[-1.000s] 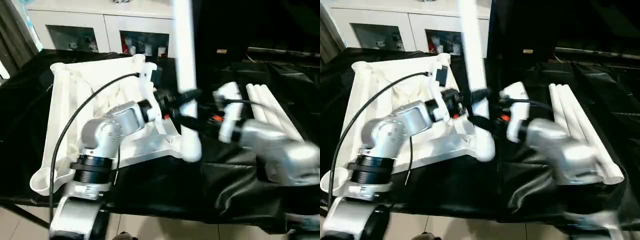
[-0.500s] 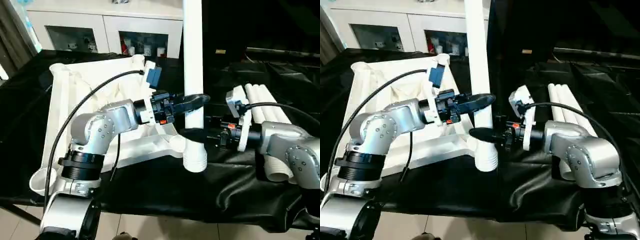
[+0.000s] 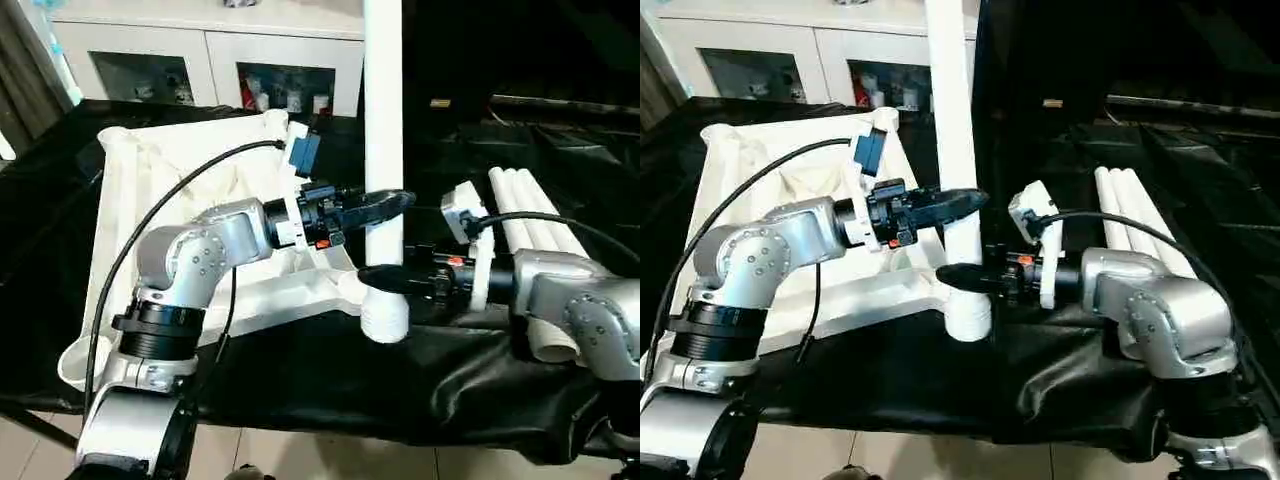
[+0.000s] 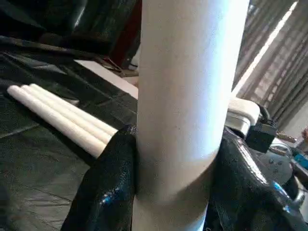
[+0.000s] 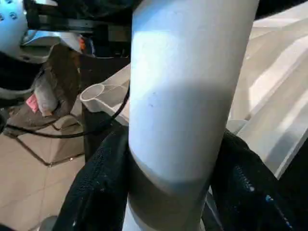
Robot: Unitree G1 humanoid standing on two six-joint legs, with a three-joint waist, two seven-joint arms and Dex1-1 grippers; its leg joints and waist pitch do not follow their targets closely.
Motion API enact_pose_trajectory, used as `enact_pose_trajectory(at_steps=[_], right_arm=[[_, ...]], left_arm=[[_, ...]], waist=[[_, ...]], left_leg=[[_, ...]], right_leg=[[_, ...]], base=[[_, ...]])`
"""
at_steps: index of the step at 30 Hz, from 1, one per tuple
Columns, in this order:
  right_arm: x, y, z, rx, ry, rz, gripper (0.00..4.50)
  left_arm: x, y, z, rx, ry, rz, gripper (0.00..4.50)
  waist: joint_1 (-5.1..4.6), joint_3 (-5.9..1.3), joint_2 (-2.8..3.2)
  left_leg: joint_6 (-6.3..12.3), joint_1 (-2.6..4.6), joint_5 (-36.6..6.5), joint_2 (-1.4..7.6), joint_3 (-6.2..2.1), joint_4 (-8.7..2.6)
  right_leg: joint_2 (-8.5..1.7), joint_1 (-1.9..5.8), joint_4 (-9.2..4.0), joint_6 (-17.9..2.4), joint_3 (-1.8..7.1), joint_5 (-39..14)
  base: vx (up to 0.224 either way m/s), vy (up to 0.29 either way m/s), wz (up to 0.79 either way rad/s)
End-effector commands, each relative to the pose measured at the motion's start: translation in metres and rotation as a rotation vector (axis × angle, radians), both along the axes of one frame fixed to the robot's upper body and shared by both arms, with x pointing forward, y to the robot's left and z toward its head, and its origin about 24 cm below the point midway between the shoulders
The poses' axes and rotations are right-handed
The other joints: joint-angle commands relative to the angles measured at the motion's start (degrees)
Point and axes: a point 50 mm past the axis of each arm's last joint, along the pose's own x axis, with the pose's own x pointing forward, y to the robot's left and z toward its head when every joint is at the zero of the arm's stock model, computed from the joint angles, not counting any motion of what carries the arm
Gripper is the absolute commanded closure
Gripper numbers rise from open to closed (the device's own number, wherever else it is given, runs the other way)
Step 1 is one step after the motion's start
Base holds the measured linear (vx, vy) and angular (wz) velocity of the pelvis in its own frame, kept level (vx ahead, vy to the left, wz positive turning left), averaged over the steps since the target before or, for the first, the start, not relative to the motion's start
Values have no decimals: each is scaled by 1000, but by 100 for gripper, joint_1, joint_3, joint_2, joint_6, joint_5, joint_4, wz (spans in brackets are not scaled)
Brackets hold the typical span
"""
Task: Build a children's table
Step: Pick table leg
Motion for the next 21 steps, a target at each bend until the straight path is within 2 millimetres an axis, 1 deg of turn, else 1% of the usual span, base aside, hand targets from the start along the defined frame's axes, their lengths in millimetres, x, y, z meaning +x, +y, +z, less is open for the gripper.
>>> enact_pose_trajectory(at_steps=[1,2,4,7,10,11,12,13,14,16,17,18,19,21], right_arm=[[10,-2,-8,-80,-24,-124,259],[11,0,-9,-83,-30,-141,259],[13,3,-9,-88,-40,-162,261],[19,12,-9,-106,-71,-235,262],[21,16,-9,-118,-83,-259,262],[22,18,-9,-124,-88,-271,262],[24,21,-9,-132,-99,-297,262],[26,24,-8,-135,-102,-328,262],[26,24,-8,-135,-102,-328,262],[29,27,-7,-133,-106,-367,262],[29,27,-7,-133,-106,-367,262],[30,28,-7,-131,-105,-375,262],[30,29,-7,-129,-106,-384,262],[31,29,-6,-130,-109,-392,262]], left_arm=[[9,-2,6,21,-13,89,190],[9,-3,4,41,-15,107,182],[11,-5,1,80,-32,145,163],[17,-13,-9,182,-55,294,159],[18,-16,-13,195,-48,340,158],[18,-18,-14,197,-36,362,158],[19,-19,-17,208,-25,395,158],[20,-20,-18,208,-9,427,158],[20,-20,-18,208,-9,427,194],[22,-21,-17,191,8,464,197],[22,-21,-17,191,8,464,209],[22,-21,-17,181,15,473,209],[23,-20,-16,178,15,482,236],[24,-19,-16,174,21,494,240]], waist=[[9,-404,-91],[10,-406,-90],[10,-416,-85],[0,-418,-80],[3,-422,-91],[-2,-420,-81],[-11,-412,-89],[-7,-407,-82],[-14,-407,-83],[-6,-413,-75],[-6,-413,-75],[-11,-414,-82],[-9,-414,-76],[-14,-410,-77]], left_leg=[[240,99,-85,356,-123,-336],[227,109,-77,361,-125,-338],[219,104,-31,353,-132,-340],[201,101,-31,361,-140,-342],[220,93,12,363,-140,-338],[215,94,9,365,-136,-340],[202,98,-50,363,-134,-343],[182,93,-79,360,-140,-345],[154,102,-114,357,-138,-349],[138,101,-86,360,-140,-350],[138,101,-86,360,-140,-350],[148,98,-74,355,-142,-350],[147,101,-91,355,-142,-350],[143,96,-99,351,-139,-349]], right_leg=[[-501,256,-408,-1502,284,361],[-500,254,-409,-1497,286,365],[-504,273,-396,-1474,286,428],[-505,279,-395,-1426,291,537],[-503,288,-383,-1423,293,684],[-506,281,-382,-1434,295,697],[-504,280,-396,-1440,295,632],[-510,278,-397,-1433,292,572],[-504,274,-408,-1425,293,501],[-503,278,-398,-1421,298,563],[-503,278,-398,-1421,298,563],[-498,284,-396,-1409,296,615],[-500,280,-398,-1394,297,607],[-500,279,-401,-1392,299,612]], base=[[0,0,0],[0,0,0],[0,0,0],[0,0,0],[0,0,0],[0,0,0],[0,0,0],[0,0,0],[0,0,0],[0,0,0],[0,0,0],[0,0,0],[0,0,0],[0,0,0]])
